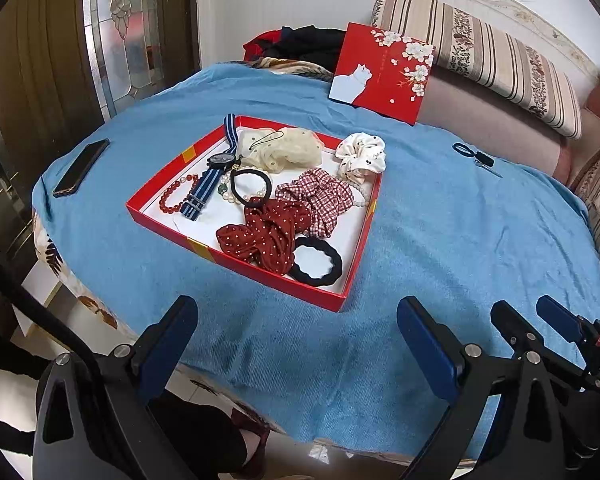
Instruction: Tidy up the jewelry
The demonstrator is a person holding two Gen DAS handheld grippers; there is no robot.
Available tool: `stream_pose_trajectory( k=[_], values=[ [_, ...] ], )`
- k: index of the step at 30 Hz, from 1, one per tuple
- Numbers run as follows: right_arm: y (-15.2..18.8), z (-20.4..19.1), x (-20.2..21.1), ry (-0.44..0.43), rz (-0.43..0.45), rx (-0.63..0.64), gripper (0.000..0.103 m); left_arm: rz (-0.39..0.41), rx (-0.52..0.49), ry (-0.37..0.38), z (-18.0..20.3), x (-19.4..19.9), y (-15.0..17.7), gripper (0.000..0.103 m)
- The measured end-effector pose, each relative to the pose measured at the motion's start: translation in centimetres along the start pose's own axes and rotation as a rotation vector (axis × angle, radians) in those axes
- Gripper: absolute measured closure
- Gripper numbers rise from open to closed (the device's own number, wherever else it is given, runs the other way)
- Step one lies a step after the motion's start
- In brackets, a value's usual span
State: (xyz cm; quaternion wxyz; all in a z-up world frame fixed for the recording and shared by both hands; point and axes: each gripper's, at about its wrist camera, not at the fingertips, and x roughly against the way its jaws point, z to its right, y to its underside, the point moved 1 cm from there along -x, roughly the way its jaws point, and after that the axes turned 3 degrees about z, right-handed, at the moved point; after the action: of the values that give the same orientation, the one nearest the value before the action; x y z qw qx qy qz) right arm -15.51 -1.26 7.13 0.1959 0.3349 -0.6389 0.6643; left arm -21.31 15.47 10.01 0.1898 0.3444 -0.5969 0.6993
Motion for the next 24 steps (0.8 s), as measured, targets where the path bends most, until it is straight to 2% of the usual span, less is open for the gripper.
stream_pose_trajectory(
  k=[24],
  values=[
    [0.4, -1.3, -1.7, -0.002, -0.037, 0.024, 0.035, -0.047, 0.043, -0.010, -1.2, -1.9, 0.2, 0.004]
  ],
)
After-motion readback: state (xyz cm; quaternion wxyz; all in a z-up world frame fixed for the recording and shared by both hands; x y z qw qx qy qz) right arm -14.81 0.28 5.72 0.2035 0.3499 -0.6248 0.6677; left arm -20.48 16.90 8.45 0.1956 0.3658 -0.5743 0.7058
